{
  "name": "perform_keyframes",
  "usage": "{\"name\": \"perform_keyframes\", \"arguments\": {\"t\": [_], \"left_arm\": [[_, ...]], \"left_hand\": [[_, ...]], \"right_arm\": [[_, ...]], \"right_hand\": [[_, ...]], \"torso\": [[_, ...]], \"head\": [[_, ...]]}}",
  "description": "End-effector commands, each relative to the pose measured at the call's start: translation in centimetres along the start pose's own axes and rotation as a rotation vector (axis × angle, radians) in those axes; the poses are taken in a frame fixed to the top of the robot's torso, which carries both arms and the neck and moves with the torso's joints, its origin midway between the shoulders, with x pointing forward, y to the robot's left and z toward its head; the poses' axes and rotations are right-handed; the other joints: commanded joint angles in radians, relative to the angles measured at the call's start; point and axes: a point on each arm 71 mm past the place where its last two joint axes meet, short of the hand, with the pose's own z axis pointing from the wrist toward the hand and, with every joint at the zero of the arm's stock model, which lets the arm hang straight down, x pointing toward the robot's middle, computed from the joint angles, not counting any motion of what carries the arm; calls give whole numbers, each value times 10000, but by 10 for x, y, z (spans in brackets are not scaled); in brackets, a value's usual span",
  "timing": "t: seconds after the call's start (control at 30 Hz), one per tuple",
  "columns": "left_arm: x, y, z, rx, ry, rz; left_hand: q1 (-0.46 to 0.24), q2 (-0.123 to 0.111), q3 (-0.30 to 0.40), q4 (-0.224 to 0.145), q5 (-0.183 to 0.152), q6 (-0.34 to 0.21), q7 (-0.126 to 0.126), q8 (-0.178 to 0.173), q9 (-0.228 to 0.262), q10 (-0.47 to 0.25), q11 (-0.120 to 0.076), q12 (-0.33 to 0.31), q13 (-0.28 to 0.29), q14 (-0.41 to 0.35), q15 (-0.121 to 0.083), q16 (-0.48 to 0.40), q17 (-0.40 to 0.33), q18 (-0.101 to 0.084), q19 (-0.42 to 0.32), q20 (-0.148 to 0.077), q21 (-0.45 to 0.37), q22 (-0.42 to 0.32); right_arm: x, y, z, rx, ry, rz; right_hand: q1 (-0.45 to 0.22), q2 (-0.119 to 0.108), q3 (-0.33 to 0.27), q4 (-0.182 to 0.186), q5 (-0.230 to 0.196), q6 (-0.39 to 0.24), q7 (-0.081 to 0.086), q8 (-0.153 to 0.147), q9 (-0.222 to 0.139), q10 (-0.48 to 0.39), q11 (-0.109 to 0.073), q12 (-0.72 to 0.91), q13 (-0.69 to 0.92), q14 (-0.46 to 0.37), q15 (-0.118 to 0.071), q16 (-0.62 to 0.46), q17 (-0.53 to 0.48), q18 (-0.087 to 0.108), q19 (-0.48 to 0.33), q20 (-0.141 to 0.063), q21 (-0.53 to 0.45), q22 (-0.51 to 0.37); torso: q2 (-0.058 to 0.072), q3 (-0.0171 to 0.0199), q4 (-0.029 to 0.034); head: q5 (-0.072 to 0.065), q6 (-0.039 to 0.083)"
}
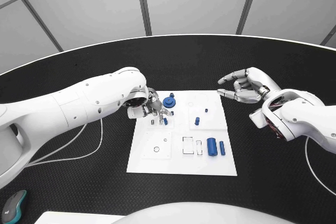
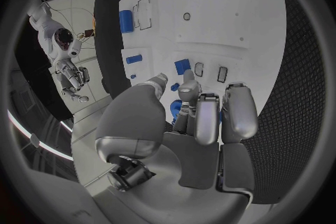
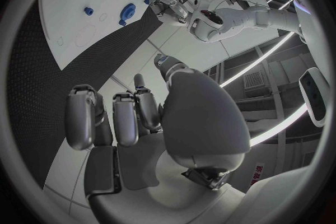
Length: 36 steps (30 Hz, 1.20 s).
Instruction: Assemble the parts on the task board
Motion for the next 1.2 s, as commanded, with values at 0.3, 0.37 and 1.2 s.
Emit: {"name": "perform_keyframes", "arguments": {"t": [0.3, 0.37, 1.2], "left_arm": [[0, 2, 1, -305, 39, 41], [0, 2, 1, -315, 51, 50], [3, 1, 4, -425, 257, 299]], "left_hand": [[125, -18, 69, -7, 21, -42, -45, 64, 23, 22, -15, 45, 16, 522, -53, -40, 822, -181, 49, -26, 40, 16], [154, -18, 85, -9, 21, -47, -45, 69, 34, 26, -15, 55, 27, 521, -53, -43, 820, -181, 49, -26, 43, 21], [505, -79, 276, -40, 24, -106, -37, 89, 137, 0, -11, 62, 19, 526, -50, -47, 833, -185, 43, -22, 65, 55]], "right_arm": [[0, 0, 0, 14, -2, -6], [0, -1, 0, 18, -1, -7], [1, 0, 1, 14, 32, -3]], "right_hand": [[31, -22, 3, 44, 64, 83, -10, 68, 13, 52, -22, 56, 599, 659, -95, -35, 1176, 146, 150, -83, -79, 1014], [31, -22, 3, 44, 64, 83, -10, 68, 13, 52, -22, 56, 599, 659, -95, -35, 1176, 146, 150, -83, -79, 1014], [63, -10, 27, 45, 155, 91, -14, 86, 13, 85, -29, 88, 622, 663, -102, -36, 1181, 143, 161, -92, -75, 1019]], "torso": [[-1, 8, 1], [3, 8, 2], [1, 18, 10]], "head": [[6, -48], [4, -55], [-10, -167]]}}
